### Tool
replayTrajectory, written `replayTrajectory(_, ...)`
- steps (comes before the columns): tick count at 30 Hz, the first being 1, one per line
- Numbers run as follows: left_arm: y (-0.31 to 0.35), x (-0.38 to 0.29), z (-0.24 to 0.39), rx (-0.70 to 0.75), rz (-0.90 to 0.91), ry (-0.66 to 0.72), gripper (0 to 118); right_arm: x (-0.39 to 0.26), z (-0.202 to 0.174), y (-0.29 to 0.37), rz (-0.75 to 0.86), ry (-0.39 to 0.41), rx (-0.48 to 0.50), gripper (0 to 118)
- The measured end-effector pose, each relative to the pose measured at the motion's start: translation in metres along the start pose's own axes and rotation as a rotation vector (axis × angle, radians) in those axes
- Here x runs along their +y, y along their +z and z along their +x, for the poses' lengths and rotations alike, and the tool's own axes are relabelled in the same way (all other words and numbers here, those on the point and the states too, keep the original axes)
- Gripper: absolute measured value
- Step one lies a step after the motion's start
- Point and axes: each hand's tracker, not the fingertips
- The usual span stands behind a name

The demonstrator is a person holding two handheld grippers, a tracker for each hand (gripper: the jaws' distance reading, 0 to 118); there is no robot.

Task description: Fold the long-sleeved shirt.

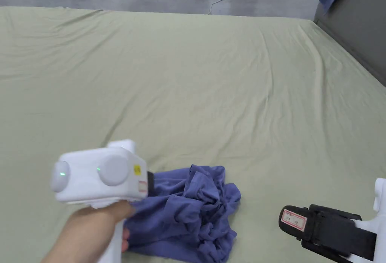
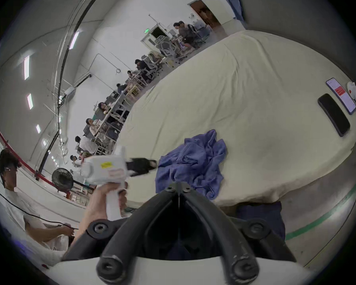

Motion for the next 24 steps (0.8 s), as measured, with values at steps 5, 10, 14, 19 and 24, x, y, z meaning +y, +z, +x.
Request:
replayTrajectory(5, -0.030, -0.005, 0.099, -0.021, -0.101, -0.112, 1, 0.001, -0.004, 0.006, 0.009, -0.012, -0.045, 0)
replayTrajectory(10, 0.004, 0.005, 0.144, -0.693, 0.029, 0.047, 1, 0.004, -0.004, 0.015, 0.017, -0.016, -0.118, 0)
replayTrajectory(14, 0.036, 0.018, 0.116, -0.835, 0.067, 0.017, 1, 0.015, -0.003, 0.010, 0.039, -0.039, -0.135, 0)
replayTrajectory(19, 0.082, 0.044, 0.034, -1.561, 0.497, 0.469, 1, 0.038, -0.009, -0.023, 0.046, -0.037, -0.109, 0)
replayTrajectory(24, 0.046, 0.041, -0.057, -1.326, 0.420, 0.558, 1, 0.060, -0.036, -0.105, -0.087, 0.067, -0.039, 0)
